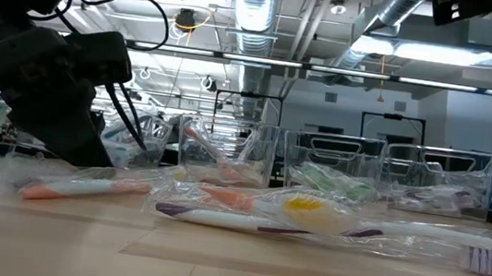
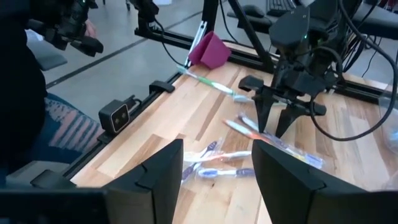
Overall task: Pick & Place Toothbrushes
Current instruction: Put the violet toothbrush into the right transparent bin
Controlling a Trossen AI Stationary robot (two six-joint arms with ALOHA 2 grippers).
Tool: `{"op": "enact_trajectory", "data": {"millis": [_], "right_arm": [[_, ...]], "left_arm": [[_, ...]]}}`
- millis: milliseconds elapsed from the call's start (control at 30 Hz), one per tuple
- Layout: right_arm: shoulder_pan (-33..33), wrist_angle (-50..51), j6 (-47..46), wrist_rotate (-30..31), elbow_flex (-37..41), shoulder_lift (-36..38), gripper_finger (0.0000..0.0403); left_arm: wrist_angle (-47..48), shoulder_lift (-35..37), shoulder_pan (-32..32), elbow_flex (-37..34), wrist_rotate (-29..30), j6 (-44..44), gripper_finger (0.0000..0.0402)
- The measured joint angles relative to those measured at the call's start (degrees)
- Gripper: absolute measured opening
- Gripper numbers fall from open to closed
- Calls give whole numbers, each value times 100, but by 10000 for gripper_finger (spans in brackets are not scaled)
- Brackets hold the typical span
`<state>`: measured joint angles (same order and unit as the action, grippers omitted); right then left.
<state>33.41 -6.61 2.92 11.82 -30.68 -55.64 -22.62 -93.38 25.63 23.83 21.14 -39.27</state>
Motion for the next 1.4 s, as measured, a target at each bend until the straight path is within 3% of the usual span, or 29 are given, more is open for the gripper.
{"op": "enact_trajectory", "data": {"millis": [200,433,867,1067,1400], "right_arm": [[-2,13,2,2,0,2,182],[-2,11,2,1,0,3,182],[-4,4,-9,21,0,3,182],[-59,-291,-137,55,0,27,182],[-55,-776,519,65,0,19,182]], "left_arm": [[236,-7,-3,1,91,-100,123],[375,-2,-15,-4,186,-245,17],[630,343,-17,-54,1056,-47,14],[583,1035,-180,-48,1153,426,12],[418,2453,-599,-39,1185,1776,12]]}}
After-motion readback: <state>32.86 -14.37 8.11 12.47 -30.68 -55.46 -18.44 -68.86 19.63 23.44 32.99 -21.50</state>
